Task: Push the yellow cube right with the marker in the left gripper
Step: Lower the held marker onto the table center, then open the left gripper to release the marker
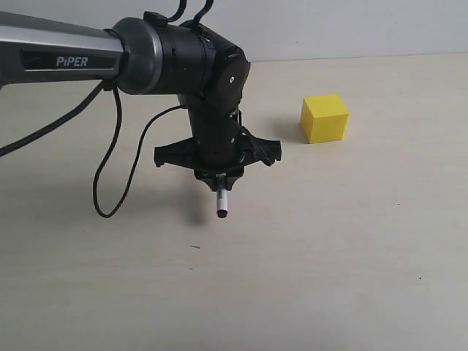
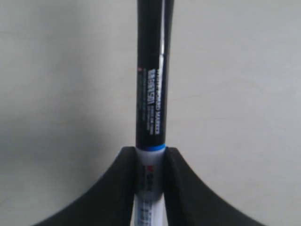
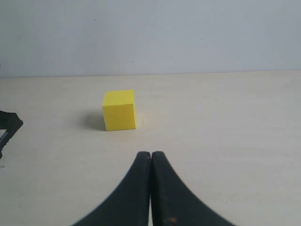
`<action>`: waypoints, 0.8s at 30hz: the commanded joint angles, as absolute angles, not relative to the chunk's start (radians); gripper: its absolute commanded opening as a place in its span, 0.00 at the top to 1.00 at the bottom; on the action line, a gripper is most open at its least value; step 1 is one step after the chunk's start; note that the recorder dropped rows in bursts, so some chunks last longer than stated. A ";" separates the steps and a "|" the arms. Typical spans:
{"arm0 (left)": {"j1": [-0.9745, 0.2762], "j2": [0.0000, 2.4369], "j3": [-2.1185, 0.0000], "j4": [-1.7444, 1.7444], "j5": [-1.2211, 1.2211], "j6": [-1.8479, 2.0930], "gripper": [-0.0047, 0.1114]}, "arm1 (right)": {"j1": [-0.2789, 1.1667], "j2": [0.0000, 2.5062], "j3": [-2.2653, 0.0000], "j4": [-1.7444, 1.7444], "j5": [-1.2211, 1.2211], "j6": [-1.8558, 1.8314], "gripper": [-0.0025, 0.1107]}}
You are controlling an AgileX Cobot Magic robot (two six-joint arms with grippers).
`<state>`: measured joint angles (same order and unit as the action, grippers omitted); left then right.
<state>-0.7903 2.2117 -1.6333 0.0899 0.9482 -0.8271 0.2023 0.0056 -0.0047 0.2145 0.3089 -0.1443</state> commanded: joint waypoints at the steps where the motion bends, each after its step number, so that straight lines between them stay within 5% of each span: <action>1: -0.789 2.235 -1.632 0.095 0.934 -0.845 0.96 | 0.198 0.000 0.000 0.210 0.305 -0.145 0.98; 8: -0.787 2.237 -1.632 0.080 0.911 -0.845 0.96 | 0.198 0.000 0.000 0.210 0.305 -0.145 0.98; 16: -0.787 2.242 -1.632 0.079 0.936 -0.851 0.70 | 0.198 0.000 0.000 0.210 0.305 -0.145 0.98; 24: -0.787 2.229 -1.632 0.083 0.945 -0.807 0.69 | 0.198 0.000 0.000 0.210 0.305 -0.145 0.98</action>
